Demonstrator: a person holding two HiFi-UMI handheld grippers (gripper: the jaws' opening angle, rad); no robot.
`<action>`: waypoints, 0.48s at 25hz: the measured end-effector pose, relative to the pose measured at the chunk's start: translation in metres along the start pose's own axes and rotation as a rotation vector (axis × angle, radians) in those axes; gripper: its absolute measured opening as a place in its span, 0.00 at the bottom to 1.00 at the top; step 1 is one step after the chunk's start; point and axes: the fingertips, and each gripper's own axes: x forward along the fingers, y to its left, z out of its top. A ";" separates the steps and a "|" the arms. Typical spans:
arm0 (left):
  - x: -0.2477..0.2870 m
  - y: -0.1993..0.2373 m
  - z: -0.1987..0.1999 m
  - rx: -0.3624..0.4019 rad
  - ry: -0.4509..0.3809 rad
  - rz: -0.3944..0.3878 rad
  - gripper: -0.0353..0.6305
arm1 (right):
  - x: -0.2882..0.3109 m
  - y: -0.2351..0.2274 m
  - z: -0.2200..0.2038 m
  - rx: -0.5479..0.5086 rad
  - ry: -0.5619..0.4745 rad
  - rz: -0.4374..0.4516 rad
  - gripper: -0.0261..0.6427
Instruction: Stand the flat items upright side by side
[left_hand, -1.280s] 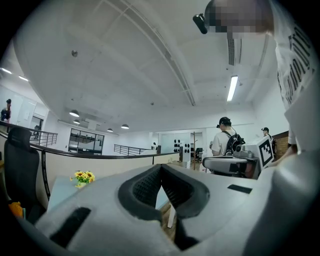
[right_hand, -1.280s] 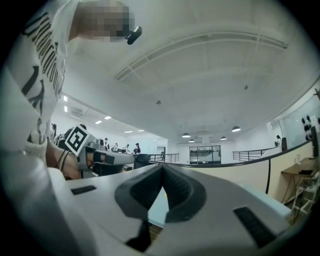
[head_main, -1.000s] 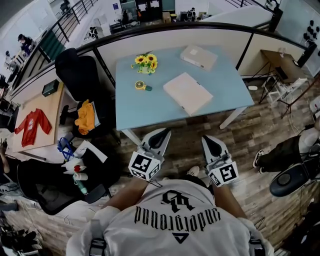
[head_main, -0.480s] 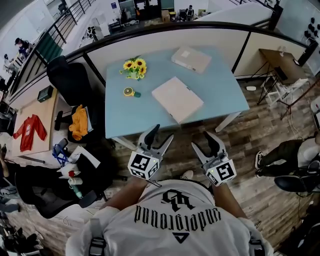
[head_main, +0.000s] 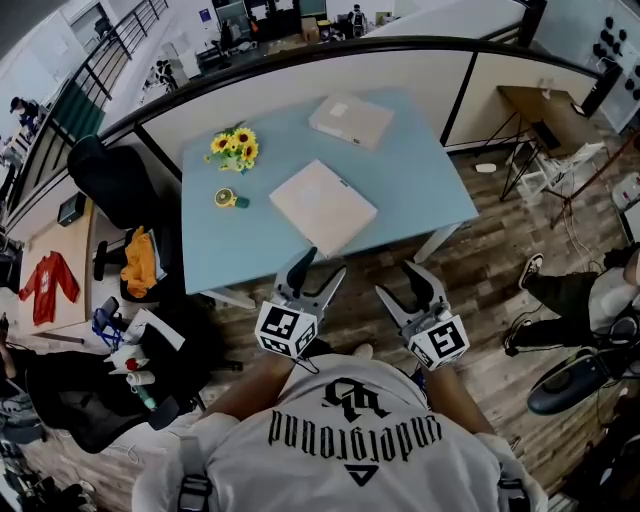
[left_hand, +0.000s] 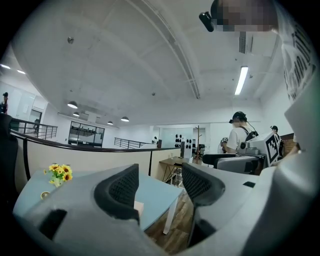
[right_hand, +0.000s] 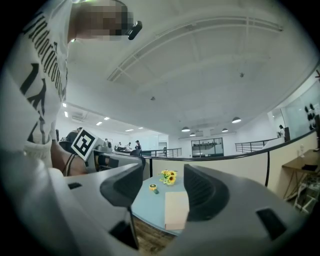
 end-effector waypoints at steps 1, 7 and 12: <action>0.004 -0.001 -0.001 0.000 0.002 -0.002 0.47 | -0.001 -0.004 -0.002 0.004 0.002 -0.004 0.43; 0.031 0.002 -0.002 -0.004 0.011 -0.007 0.47 | 0.002 -0.026 -0.008 0.020 0.018 -0.013 0.43; 0.060 0.015 -0.004 -0.009 0.013 -0.014 0.47 | 0.017 -0.049 -0.012 0.019 0.026 -0.016 0.43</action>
